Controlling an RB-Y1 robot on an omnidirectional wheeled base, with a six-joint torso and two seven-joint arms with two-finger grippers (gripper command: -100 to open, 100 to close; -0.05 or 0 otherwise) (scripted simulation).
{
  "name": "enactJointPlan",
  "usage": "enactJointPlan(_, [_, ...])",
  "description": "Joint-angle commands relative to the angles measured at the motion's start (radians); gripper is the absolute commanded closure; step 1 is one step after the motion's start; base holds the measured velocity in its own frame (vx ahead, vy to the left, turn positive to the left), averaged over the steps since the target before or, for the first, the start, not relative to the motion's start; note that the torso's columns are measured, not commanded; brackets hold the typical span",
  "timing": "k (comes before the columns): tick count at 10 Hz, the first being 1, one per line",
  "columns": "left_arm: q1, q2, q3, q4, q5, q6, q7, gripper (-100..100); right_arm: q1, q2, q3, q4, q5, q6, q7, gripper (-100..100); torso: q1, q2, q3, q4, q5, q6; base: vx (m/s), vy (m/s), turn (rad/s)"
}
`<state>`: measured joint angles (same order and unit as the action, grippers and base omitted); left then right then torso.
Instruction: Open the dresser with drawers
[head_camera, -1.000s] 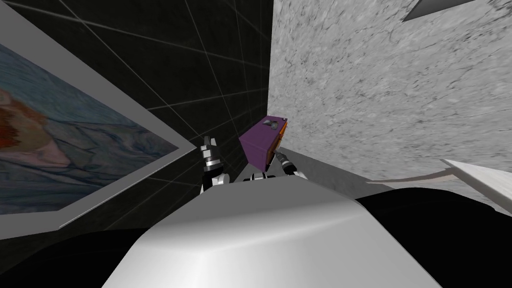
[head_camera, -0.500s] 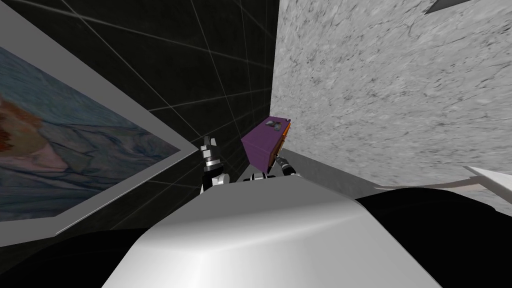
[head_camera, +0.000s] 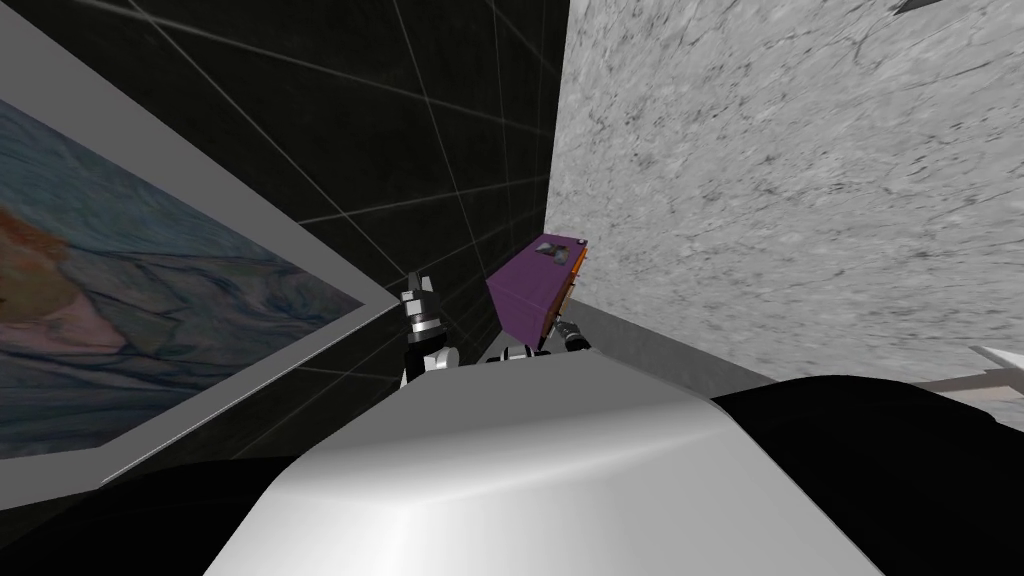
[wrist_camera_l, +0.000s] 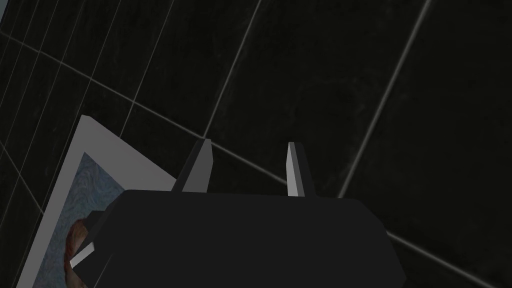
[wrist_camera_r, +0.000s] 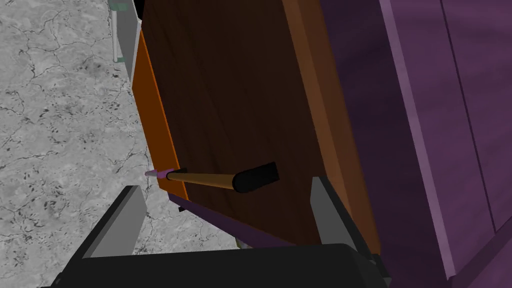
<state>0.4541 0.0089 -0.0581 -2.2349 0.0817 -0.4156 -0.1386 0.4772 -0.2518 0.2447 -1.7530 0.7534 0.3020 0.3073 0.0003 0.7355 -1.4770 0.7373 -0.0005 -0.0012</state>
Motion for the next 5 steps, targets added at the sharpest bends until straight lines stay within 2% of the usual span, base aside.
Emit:
enactJointPlan(1, [0.000,0.000,0.000,0.000,0.000,0.000,0.000,0,0.004,-0.004,0.012,0.009,0.034,0.062,0.011,-100,-0.001,-0.002,-0.001,-0.001,-0.001,-0.001,0.025,0.016,0.013])
enactJointPlan(2, [0.000,0.000,0.000,0.000,0.000,0.000,0.000,0,0.001,-0.011,0.028,0.048,0.086,0.096,0.028,-100,-0.002,0.001,0.000,0.000,-0.001,0.000,0.049,0.031,0.079])
enactJointPlan(3, [0.000,0.000,0.000,0.000,0.000,0.000,0.000,0,0.001,-0.011,0.028,0.048,0.089,0.124,0.028,-100,0.000,-0.001,0.000,0.000,-0.001,-0.001,0.023,0.028,-0.018])
enactJointPlan(4, [0.000,0.000,0.000,0.000,0.000,0.000,0.000,0,-0.002,-0.018,0.044,0.083,0.130,0.164,0.044,-100,0.000,0.000,0.000,0.000,-0.001,0.000,0.002,0.007,-0.017])
enactJointPlan(5, [0.000,0.000,0.000,0.000,0.000,0.000,0.000,0,-0.002,-0.018,0.044,0.086,0.143,0.186,0.044,-100,-0.001,0.002,0.001,0.001,0.000,0.001,-0.002,-0.004,0.011])
